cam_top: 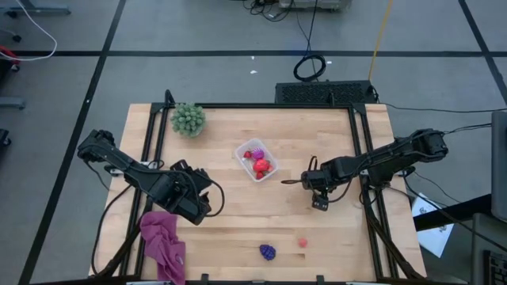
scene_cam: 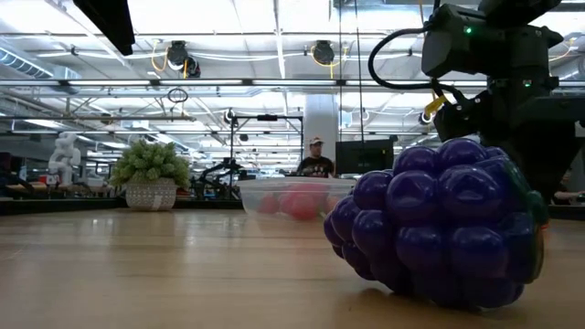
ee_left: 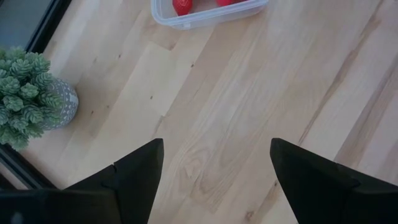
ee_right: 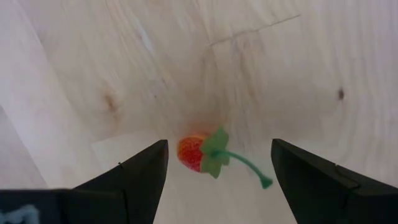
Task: Pick and placing Produce into tupperware
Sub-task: Put the strawberry into the transparent bin
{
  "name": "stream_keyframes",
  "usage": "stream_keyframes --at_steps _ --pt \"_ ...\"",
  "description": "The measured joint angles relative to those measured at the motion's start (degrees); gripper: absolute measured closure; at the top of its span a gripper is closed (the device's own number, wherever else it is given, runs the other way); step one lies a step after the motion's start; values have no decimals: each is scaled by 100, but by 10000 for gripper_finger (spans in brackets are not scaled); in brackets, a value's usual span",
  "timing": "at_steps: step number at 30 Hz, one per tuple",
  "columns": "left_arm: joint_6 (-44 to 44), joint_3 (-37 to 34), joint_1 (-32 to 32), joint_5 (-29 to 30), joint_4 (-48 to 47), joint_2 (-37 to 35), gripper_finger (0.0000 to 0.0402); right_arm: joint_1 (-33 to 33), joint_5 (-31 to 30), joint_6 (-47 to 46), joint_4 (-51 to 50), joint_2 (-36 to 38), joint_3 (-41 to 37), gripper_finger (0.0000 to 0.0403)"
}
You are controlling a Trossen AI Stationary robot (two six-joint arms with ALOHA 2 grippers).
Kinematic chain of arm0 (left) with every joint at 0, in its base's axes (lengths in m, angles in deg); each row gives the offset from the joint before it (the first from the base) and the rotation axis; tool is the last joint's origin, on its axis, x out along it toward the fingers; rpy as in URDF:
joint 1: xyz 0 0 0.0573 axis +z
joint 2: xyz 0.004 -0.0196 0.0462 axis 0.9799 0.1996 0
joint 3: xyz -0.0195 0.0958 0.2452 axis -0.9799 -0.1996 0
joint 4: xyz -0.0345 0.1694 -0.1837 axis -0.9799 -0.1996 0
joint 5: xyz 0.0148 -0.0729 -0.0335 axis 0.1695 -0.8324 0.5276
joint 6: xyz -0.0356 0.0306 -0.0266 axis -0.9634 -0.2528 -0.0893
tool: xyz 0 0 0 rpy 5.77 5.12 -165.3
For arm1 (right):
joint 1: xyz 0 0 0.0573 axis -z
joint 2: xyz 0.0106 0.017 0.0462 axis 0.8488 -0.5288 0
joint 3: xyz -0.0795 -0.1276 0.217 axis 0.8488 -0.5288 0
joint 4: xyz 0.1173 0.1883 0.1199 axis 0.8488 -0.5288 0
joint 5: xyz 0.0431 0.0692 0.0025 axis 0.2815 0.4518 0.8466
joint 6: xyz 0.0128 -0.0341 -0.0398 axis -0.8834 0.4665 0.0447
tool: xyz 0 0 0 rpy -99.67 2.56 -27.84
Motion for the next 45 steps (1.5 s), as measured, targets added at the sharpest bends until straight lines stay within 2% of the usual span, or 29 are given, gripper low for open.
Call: stream_keyframes --at_steps 7,16,24,45 --pt "0 -1 0 2 17 0 105 0 11 -77 -2 -73 0 126" --pt "0 -1 0 2 39 0 105 -4 22 -49 83 -548 24 126" --pt "6 -1 0 2 39 0 105 -2 46 -55 159 -535 11 128" --pt "4 0 0 5 39 0 105 9 121 -29 13 -458 150 190"
